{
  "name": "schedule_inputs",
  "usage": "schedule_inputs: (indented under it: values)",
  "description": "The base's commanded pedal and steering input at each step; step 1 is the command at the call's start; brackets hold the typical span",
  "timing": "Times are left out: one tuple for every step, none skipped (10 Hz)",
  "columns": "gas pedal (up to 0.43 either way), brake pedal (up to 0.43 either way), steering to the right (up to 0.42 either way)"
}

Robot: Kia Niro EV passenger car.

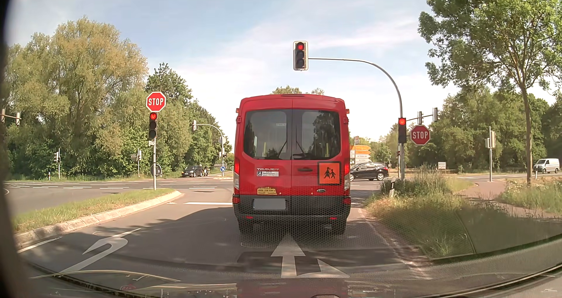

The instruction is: Follow the waypoints while adhering to traffic rules and regulations

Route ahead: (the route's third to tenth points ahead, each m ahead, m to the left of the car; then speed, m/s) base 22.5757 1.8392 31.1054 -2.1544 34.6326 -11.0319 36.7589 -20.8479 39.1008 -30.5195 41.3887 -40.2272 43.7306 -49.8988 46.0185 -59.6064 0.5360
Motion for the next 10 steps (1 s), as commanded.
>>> schedule_inputs:
  values:
    - [0.000,0.183,-0.009]
    - [0.000,0.195,-0.009]
    - [0.000,0.201,-0.009]
    - [0.000,0.195,-0.009]
    - [0.000,0.201,-0.009]
    - [0.000,0.195,-0.009]
    - [0.000,0.201,-0.009]
    - [0.000,0.201,-0.009]
    - [0.000,0.201,-0.009]
    - [0.000,0.201,-0.009]
